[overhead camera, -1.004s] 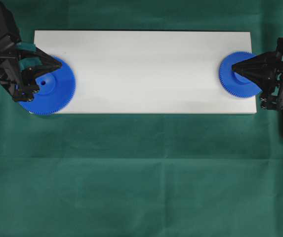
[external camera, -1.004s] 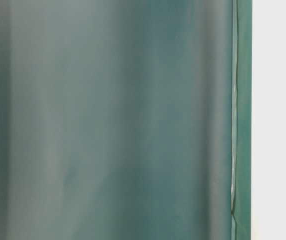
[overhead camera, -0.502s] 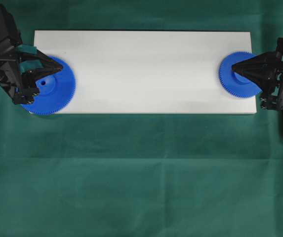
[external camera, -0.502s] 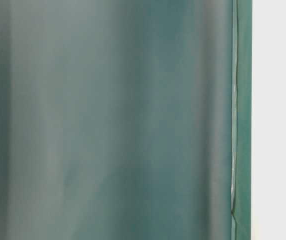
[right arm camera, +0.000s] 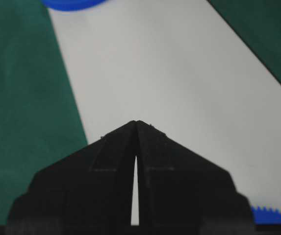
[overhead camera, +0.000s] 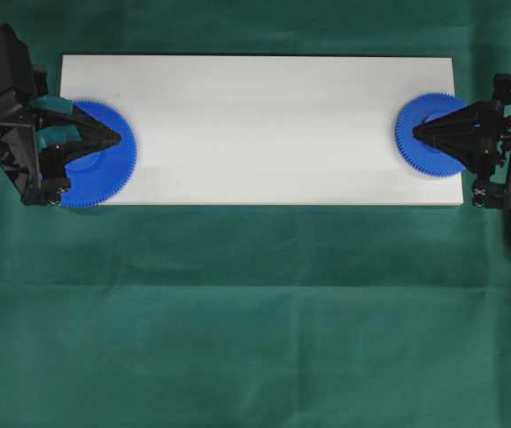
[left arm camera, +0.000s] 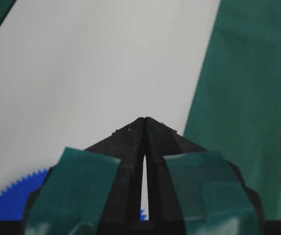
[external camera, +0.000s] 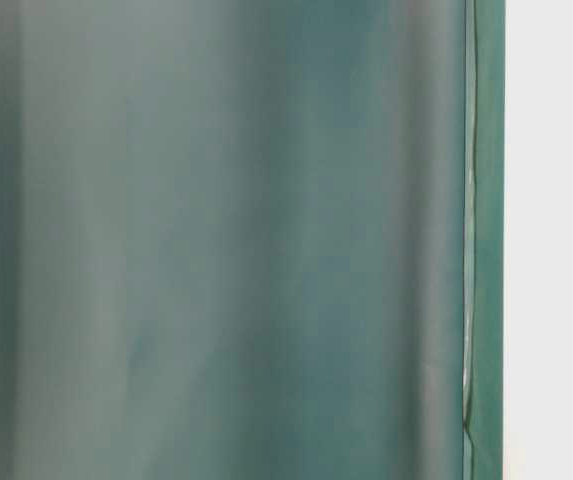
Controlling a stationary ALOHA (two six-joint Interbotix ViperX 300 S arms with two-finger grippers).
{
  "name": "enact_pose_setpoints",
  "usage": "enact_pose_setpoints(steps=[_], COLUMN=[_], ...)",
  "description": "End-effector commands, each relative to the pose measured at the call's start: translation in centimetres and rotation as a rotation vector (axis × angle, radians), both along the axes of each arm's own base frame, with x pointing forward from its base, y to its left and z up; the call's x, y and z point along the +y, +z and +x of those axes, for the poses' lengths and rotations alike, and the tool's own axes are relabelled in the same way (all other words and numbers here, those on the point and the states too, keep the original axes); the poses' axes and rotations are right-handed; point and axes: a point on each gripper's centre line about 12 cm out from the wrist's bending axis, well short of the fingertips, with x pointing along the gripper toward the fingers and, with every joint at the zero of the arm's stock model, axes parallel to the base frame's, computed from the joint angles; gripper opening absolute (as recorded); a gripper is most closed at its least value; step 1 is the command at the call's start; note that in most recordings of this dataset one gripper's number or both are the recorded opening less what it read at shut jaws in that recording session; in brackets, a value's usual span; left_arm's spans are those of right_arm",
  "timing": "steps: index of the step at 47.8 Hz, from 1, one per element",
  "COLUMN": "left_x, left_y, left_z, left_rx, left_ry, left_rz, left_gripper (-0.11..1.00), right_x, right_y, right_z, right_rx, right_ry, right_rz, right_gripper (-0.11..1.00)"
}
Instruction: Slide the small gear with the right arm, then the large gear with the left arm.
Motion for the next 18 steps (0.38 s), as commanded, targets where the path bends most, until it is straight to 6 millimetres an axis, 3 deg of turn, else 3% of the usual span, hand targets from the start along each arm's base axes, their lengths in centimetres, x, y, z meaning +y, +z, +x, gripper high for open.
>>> enact_pose_setpoints(steps=[1,18], left_x=[-0.6,-3.4], left_y=[0.8,1.2], left_z=[0.4,0.9], left_rx=[-0.034,-0.078], left_ry=[-0.029,-0.226], left_rz=[0.010,0.175], left_gripper=[0.00,0.00], right_x=[0.4,1.7], right_y=[0.4,0.2], right_z=[0.3,0.4], right_rx=[-0.020,-0.014], right_ry=[0.029,0.104], right_rz=[-0.004,-0.016], right_gripper=[0.50,0.50])
